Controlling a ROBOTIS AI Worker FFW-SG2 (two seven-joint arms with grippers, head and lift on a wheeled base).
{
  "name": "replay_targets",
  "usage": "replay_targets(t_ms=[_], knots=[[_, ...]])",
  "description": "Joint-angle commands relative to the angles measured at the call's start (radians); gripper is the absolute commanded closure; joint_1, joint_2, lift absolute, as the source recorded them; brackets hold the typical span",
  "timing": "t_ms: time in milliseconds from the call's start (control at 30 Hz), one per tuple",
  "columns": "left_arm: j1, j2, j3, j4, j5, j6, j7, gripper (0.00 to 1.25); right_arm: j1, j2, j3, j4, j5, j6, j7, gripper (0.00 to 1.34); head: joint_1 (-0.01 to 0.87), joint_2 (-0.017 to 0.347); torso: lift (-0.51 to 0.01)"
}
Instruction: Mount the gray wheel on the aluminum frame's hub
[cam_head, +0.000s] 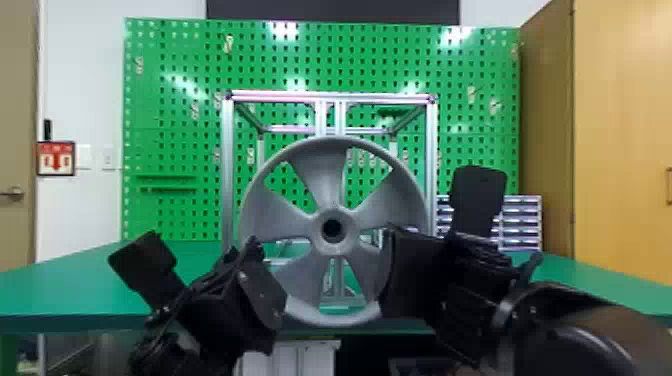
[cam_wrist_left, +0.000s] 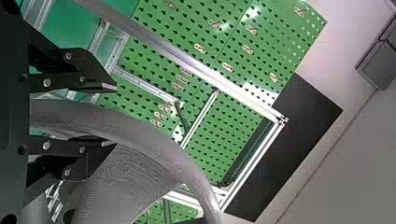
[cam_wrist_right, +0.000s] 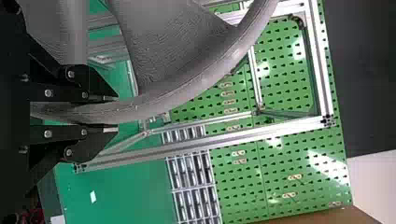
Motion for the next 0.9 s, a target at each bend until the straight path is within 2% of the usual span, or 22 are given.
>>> replay_targets(t_ms=[0,500,867], knots=[[-0.014,-0.009,0.001,0.019,-0.006,-0.001,0.000,0.82,-0.011,0.001,-0.006,0.030,0.000,-0.009,0.008,1.04,-0.005,0.006,-0.499],[-0.047,-0.029,0.004,0.076,-0.026,-0.001,0.000,0.82,-0.043,0.001,-0.020,0.093,-0.008,-0.030,0.024,1.04,-0.005,0.006,-0.499],[-0.080,-0.035,-0.001,0.116,-0.039,-0.008,0.000,0.82,-0.065,0.001,-0.047,0.134,-0.011,-0.038,0.068,1.04,-0.005,0.006,-0.499]])
